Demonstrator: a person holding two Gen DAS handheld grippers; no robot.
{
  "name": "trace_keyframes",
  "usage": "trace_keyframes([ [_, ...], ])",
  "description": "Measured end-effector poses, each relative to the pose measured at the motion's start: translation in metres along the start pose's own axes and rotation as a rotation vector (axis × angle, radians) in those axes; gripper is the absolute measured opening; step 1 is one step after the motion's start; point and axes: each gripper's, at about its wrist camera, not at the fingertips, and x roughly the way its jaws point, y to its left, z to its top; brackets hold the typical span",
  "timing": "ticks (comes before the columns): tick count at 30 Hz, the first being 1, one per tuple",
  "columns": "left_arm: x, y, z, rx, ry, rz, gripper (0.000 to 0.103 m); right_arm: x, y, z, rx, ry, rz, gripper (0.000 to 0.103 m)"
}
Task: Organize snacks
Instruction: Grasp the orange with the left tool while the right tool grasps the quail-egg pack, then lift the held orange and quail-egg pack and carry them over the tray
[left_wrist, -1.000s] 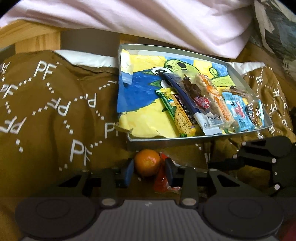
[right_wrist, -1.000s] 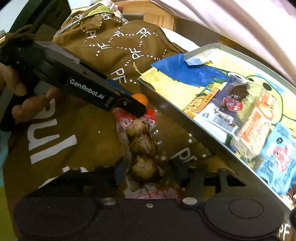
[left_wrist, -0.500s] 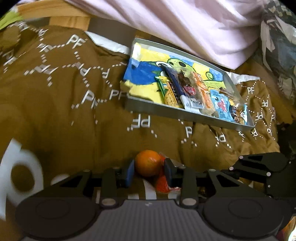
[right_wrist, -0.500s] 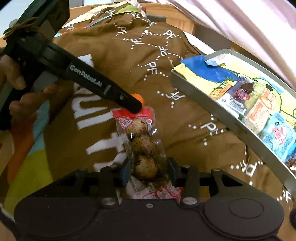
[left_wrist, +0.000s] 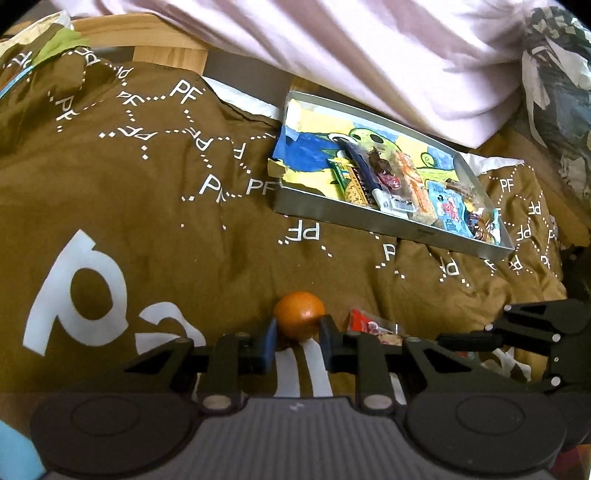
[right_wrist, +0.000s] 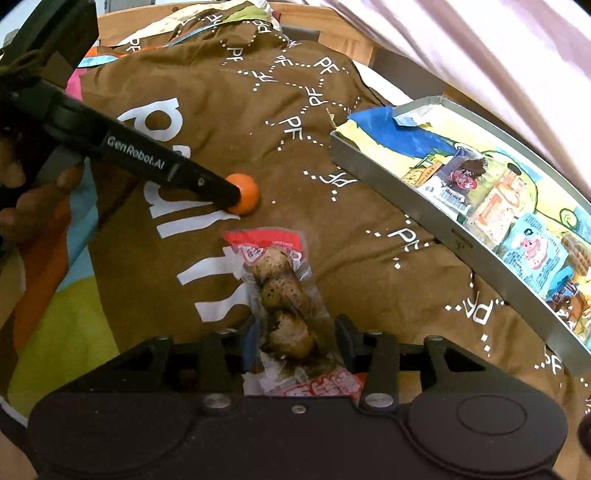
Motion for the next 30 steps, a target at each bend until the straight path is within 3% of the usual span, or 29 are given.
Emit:
trace_keyframes([
  [4,0.005,-0.002,0.003,0.03,-0.013,0.002,0.028,0.004,-0.003,0.003,-0.007,0.006,0.001,0.058],
  [10,0.022,-0.001,0.009,0.025,-0.002,-0.024,0.042,0.015,-0.009,0.011,-0.011,0.013,0.0,0.071],
  [13,0.03,-0.001,0.011,0.034,0.0,-0.028,0.044,0.019,-0.014,0.012,0.034,0.033,0.038,0.063],
  [14,0.031,-0.001,0.011,0.037,0.003,-0.03,0.044,0.02,-0.014,0.011,0.05,0.037,0.058,0.054],
  [16,0.033,-0.004,0.011,0.056,0.006,-0.029,0.044,0.018,-0.012,0.01,0.065,0.037,0.062,0.051],
  [18,0.034,-0.007,0.01,0.087,0.004,-0.027,0.037,0.015,-0.008,0.01,0.05,0.031,0.054,0.045],
  [19,0.034,-0.009,0.01,0.103,0.007,-0.036,0.031,0.013,-0.005,0.01,0.041,0.027,0.045,0.044],
  [23,0.031,-0.017,0.007,0.156,-0.01,-0.023,0.03,0.002,0.01,0.005,-0.023,-0.006,-0.021,0.039],
  [30,0.018,-0.022,0.01,0.148,-0.045,-0.02,0.03,-0.024,0.033,-0.009,-0.157,-0.076,-0.158,0.037],
])
